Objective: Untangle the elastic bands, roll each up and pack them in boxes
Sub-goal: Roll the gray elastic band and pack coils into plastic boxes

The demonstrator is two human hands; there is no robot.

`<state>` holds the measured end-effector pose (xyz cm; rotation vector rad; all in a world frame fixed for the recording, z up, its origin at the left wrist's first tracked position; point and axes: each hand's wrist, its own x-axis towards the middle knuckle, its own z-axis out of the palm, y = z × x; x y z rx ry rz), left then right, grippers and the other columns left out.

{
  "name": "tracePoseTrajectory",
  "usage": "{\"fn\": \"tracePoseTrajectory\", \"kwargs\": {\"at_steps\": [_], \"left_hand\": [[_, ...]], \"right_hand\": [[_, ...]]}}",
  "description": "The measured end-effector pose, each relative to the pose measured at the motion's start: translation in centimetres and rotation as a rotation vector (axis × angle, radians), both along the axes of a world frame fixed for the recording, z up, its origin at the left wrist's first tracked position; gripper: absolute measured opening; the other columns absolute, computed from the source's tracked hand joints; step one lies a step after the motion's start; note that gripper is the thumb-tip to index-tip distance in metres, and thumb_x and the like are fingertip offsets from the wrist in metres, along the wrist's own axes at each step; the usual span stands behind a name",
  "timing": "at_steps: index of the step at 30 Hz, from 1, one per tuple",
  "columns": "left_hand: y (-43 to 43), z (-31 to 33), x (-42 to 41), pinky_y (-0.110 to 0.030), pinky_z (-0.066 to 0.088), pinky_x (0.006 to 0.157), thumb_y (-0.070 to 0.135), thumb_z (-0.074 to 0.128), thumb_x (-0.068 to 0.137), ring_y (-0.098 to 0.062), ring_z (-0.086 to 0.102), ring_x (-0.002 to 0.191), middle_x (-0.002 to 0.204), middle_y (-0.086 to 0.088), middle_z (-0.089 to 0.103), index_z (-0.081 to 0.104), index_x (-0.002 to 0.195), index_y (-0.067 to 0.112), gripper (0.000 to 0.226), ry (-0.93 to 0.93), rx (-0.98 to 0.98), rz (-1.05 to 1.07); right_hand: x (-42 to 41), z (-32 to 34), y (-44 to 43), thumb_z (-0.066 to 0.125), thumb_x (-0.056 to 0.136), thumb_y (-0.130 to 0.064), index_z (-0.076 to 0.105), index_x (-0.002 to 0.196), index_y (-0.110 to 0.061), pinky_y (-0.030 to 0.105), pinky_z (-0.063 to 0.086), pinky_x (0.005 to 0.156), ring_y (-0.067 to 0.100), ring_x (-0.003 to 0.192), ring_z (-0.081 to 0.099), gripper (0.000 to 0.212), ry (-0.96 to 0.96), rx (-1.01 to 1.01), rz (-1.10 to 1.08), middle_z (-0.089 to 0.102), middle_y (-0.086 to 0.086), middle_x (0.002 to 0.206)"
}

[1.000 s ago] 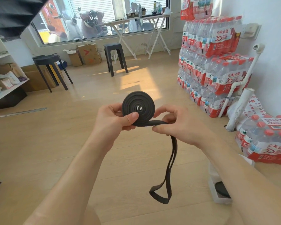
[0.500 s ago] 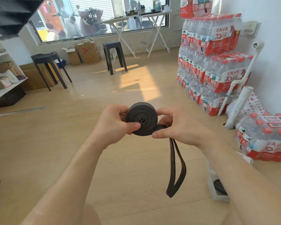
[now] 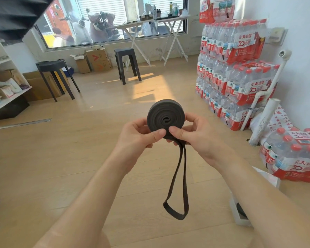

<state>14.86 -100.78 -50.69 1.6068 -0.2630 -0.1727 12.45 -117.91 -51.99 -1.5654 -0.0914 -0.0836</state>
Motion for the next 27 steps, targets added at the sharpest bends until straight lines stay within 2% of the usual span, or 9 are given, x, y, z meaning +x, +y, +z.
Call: {"fn": "tracePoseTrajectory", "kwargs": {"at_steps": [2, 4, 7, 9, 13, 17, 21, 27], "left_hand": [[-0.7, -0.2, -0.3, -0.026, 0.044, 0.058, 0.009, 0.075, 0.074, -0.013, 0.057, 0.063, 0.077, -0.007, 0.071, 0.068, 0.101, 0.007, 0.028, -0.015, -0.037, 0.043], [-0.8, -0.1, -0.3, -0.024, 0.048, 0.057, 0.008, 0.075, 0.074, -0.018, 0.060, 0.064, 0.076, -0.010, 0.071, 0.070, 0.096, 0.009, 0.023, -0.039, -0.067, 0.107], [-0.4, 0.4, 0.0, -0.025, 0.050, 0.057, 0.004, 0.075, 0.074, -0.019, 0.062, 0.061, 0.075, -0.011, 0.072, 0.070, 0.092, 0.009, 0.019, -0.060, -0.062, 0.147], [0.0, 0.6, 0.1, -0.026, 0.051, 0.058, 0.002, 0.075, 0.075, -0.018, 0.060, 0.057, 0.071, -0.011, 0.070, 0.070, 0.089, 0.008, 0.016, -0.061, -0.032, 0.156], [0.7, 1.0, 0.2, -0.023, 0.053, 0.056, -0.002, 0.074, 0.075, -0.016, 0.059, 0.052, 0.066, -0.006, 0.068, 0.070, 0.087, 0.007, 0.016, -0.018, 0.038, 0.142], [1.1, 1.1, 0.5, -0.020, 0.052, 0.053, -0.003, 0.073, 0.075, -0.016, 0.060, 0.050, 0.071, -0.011, 0.068, 0.070, 0.089, 0.005, 0.017, 0.020, 0.110, 0.112], [1.3, 1.3, 0.6, -0.020, 0.052, 0.052, -0.004, 0.072, 0.075, -0.017, 0.060, 0.052, 0.069, -0.009, 0.069, 0.070, 0.085, 0.009, 0.017, 0.033, 0.137, 0.069], [1.7, 1.3, 0.8, -0.025, 0.054, 0.056, -0.002, 0.073, 0.075, -0.020, 0.061, 0.057, 0.074, -0.014, 0.070, 0.071, 0.093, 0.006, 0.020, -0.028, 0.273, 0.009]], "right_hand": [[-0.1, 0.0, 0.3, 0.069, 0.085, -0.009, 0.062, 0.110, -0.006, 0.029, 0.053, 0.066, 0.026, 0.075, 0.069, 0.026, -0.002, 0.056, 0.013, 0.073, 0.020, 0.084], [-0.2, 0.1, 0.3, 0.070, 0.085, -0.012, 0.062, 0.114, -0.013, 0.029, 0.052, 0.070, 0.023, 0.078, 0.069, 0.030, 0.004, 0.056, 0.077, 0.073, 0.016, 0.085], [-0.4, 0.2, 0.4, 0.080, 0.075, -0.012, 0.055, 0.122, -0.031, 0.027, 0.052, 0.078, 0.014, 0.079, 0.067, 0.057, 0.011, -0.180, 0.163, 0.072, 0.004, 0.080], [-0.4, 0.2, 0.6, 0.082, 0.072, -0.010, 0.050, 0.122, -0.034, 0.027, 0.050, 0.075, 0.012, 0.073, 0.066, 0.064, 0.003, -0.345, 0.091, 0.071, 0.002, 0.075], [-0.6, 0.9, -0.1, 0.077, 0.073, -0.010, 0.048, 0.112, -0.031, 0.037, 0.053, 0.081, 0.022, 0.078, 0.068, 0.052, 0.010, -0.435, 0.033, 0.073, 0.002, 0.078], [-0.6, 1.1, -1.1, 0.072, 0.074, -0.009, 0.050, 0.105, -0.033, 0.043, 0.051, 0.086, 0.018, 0.075, 0.064, 0.045, 0.035, -0.465, 0.091, 0.074, 0.003, 0.080], [-0.6, 1.1, -1.4, 0.076, 0.074, -0.010, 0.056, 0.102, -0.033, 0.042, 0.052, 0.091, 0.018, 0.080, 0.068, 0.041, 0.018, -0.423, 0.093, 0.075, 0.002, 0.082], [-0.6, 1.1, -1.3, 0.079, 0.073, -0.004, 0.058, 0.106, -0.027, 0.036, 0.053, 0.089, 0.019, 0.083, 0.072, 0.045, 0.014, -0.390, 0.101, 0.076, 0.003, 0.081]]}}
